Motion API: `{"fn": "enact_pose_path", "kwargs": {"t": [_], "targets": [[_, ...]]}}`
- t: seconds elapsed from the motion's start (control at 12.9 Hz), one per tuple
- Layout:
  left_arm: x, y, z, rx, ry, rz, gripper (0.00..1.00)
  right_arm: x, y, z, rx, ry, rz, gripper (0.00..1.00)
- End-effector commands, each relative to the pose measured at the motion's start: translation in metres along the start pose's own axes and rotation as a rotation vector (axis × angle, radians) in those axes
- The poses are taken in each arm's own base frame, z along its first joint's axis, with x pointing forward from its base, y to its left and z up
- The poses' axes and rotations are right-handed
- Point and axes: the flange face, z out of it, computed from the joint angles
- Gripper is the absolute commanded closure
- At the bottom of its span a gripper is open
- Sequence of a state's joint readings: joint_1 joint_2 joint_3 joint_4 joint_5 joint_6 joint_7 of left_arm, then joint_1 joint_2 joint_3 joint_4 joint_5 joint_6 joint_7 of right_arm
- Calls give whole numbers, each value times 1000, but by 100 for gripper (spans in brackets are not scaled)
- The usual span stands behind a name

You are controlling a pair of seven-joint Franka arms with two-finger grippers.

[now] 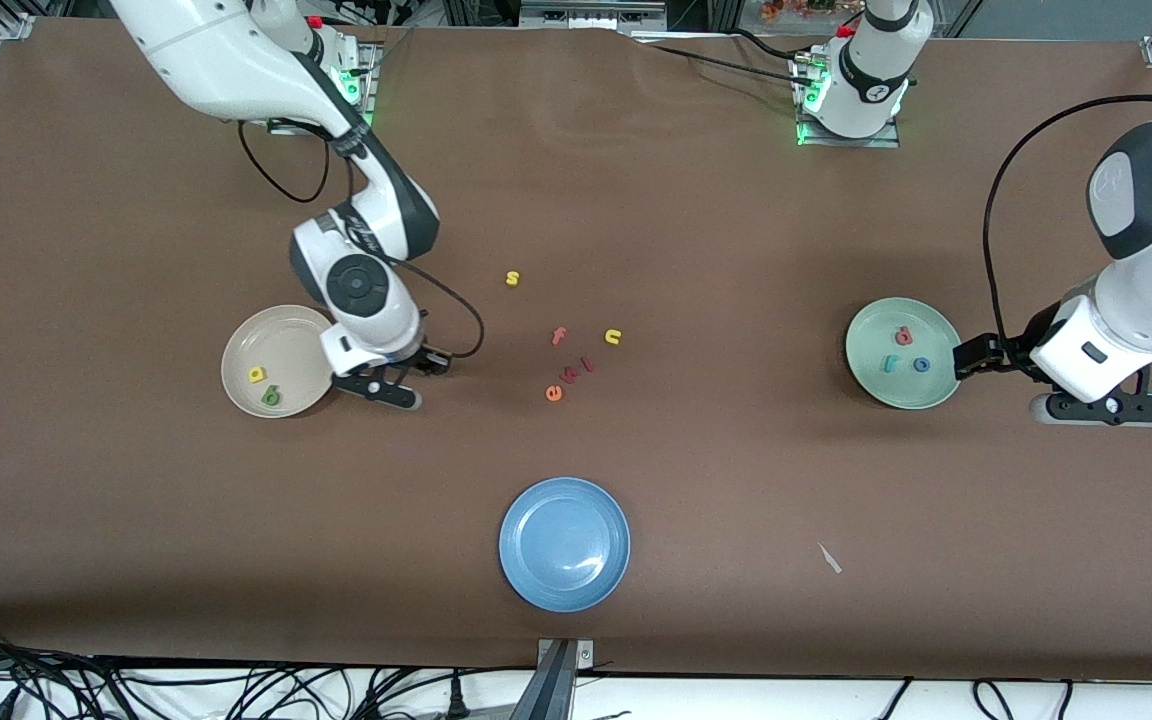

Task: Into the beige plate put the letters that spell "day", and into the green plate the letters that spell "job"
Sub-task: 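Drop the cyan k into the cream plate with the right gripper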

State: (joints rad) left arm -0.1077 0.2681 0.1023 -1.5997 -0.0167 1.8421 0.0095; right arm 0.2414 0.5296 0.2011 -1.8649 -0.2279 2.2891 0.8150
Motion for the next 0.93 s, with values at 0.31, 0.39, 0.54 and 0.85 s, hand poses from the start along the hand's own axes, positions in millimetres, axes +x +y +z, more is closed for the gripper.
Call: {"fn": "enact_pose_path", "kwargs": {"t": [0.31,0.39,0.54,0.85], "targets": [[-8,14,-30,27,-21,48,0,4,161,-87,-111,-66,-263,68],[-8,16,-35,28,-12,51,0,5,174,-94,-89,-101,-257,61],[-8,15,-42,28,-21,51,0,7,178,-114,-43,-137,-234,35],[-8,16,-47,28,-21,49,0,16,178,-138,-41,-138,-236,20]]}}
